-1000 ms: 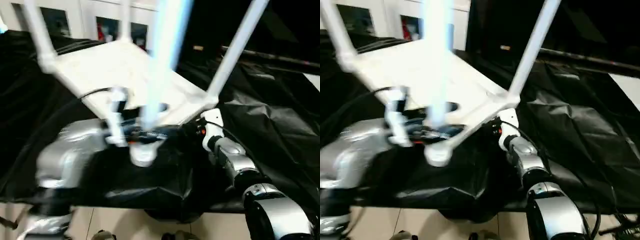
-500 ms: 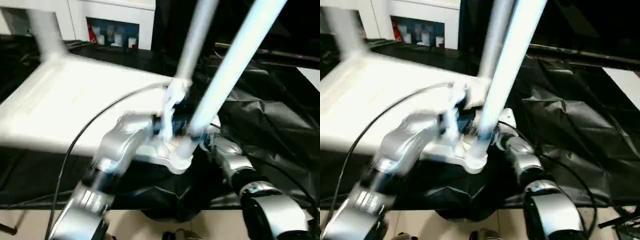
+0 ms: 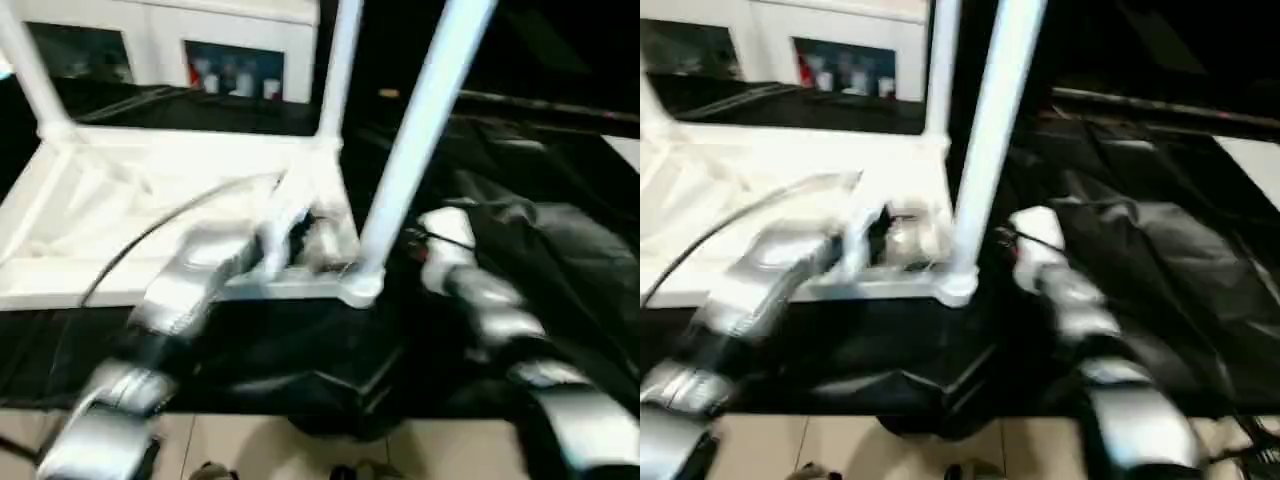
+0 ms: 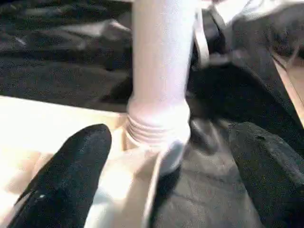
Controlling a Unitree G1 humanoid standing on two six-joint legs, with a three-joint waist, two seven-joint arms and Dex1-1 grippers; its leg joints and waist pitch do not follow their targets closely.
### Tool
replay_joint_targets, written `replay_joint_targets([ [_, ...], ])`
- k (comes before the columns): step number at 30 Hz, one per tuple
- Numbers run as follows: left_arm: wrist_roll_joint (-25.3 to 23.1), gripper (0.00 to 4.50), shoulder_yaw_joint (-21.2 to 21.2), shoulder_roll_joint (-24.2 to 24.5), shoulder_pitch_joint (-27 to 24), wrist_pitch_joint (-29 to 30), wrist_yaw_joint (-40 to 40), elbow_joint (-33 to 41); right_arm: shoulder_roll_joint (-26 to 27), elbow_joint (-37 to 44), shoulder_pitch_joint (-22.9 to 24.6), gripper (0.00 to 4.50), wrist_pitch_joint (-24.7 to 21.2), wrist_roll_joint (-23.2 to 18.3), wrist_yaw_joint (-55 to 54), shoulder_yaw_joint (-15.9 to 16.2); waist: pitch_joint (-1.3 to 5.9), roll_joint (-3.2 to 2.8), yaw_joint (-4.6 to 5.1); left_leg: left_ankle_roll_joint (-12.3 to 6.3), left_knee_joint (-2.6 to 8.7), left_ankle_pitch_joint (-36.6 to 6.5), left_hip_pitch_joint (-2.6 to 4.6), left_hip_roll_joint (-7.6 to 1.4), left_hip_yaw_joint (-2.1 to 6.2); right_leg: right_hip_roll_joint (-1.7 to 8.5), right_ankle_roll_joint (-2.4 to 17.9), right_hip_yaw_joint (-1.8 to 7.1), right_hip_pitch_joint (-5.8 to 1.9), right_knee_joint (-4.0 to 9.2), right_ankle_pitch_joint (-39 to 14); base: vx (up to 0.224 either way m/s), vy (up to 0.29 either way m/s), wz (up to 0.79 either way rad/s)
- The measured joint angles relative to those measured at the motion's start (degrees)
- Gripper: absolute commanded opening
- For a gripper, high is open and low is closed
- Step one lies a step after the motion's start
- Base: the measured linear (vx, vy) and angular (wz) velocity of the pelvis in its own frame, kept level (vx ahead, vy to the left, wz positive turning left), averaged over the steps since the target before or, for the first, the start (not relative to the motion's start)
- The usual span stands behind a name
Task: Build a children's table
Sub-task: Rotate table base
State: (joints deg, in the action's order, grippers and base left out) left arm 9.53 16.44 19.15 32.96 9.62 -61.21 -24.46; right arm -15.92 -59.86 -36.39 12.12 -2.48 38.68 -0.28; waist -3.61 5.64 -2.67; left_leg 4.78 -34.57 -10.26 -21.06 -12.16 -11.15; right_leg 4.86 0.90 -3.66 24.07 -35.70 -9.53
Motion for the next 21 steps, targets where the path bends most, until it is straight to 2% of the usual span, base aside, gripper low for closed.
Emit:
replay_joint_targets([
  [2,-2.5,3.89,2.0,0.0,2.0,-2.4,0.0,-3.9,-2.3,5.0,2.4,3.07,0.0,0.1,6.4,2.3,0.00,-0.01,-0.60,-0.01,0.00,0.0,0.04,0.00,0.02,0.02,0.0,0.00,-0.08,0.05,0.0,0.000,0.000,0.00],
  [5,-5.3,3.62,2.8,1.0,3.8,-3.7,0.1,-8.3,-5.7,10.1,5.9,3.07,-0.7,-0.4,12.6,3.4,0.00,-0.08,-0.77,-0.01,0.01,0.0,0.06,0.00,0.05,0.03,0.0,0.00,-0.13,0.10,0.0,0.000,0.000,0.00],
  [7,-6.7,3.55,3.3,1.6,5.3,-4.4,-0.5,-11.8,-9.1,15.5,9.4,3.07,-2.9,-1.6,17.7,4.4,-0.01,-0.14,-0.92,-0.02,0.02,0.0,0.07,0.00,0.06,0.02,0.0,-0.01,-0.13,0.16,0.0,0.000,0.000,0.00],
  [9,-7.1,3.21,3.6,1.7,6.5,-4.8,-2.0,-13.7,-11.4,20.1,12.0,3.07,-5.0,-2.3,21.5,5.1,0.02,-0.21,-0.87,-0.02,0.03,0.0,0.06,0.00,0.10,0.02,0.0,-0.01,-0.12,0.18,0.0,0.000,0.000,0.00],
  [11,-7.8,3.09,4.4,1.2,8.3,-5.7,-3.1,-16.1,-13.7,25.1,14.8,3.07,-7.3,-3.0,25.5,6.1,0.05,-0.36,-0.88,-0.03,0.07,0.0,0.07,-0.01,0.12,0.02,0.0,-0.04,-0.18,0.29,0.0,0.000,0.000,0.00],
  [15,-9.4,2.72,5.3,0.8,11.9,-8.3,-4.4,-22.3,-15.3,30.4,16.9,3.07,-10.7,-4.8,28.8,6.4,0.15,-0.59,-0.51,-0.03,0.08,0.0,0.07,0.00,0.15,0.01,0.0,-0.04,-0.17,0.34,0.0,0.000,0.000,0.00],
  [19,-10.0,2.43,5.2,0.7,13.9,-9.4,-5.7,-25.9,-17.3,36.8,18.9,3.07,-14.8,-7.5,30.5,6.2,0.19,-0.68,-0.87,-0.03,0.12,0.0,0.07,-0.01,0.18,0.01,0.0,-0.08,-0.18,0.38,0.0,0.000,0.000,0.00],
  [21,-10.5,2.29,5.2,0.7,14.1,-9.5,-6.5,-27.3,-18.3,39.5,19.5,3.07,-16.6,-8.6,31.1,6.2,0.14,-1.23,-0.96,-0.04,0.08,0.0,0.09,0.00,0.22,0.01,0.0,-0.10,-0.31,0.56,0.0,0.000,0.000,0.00],
])
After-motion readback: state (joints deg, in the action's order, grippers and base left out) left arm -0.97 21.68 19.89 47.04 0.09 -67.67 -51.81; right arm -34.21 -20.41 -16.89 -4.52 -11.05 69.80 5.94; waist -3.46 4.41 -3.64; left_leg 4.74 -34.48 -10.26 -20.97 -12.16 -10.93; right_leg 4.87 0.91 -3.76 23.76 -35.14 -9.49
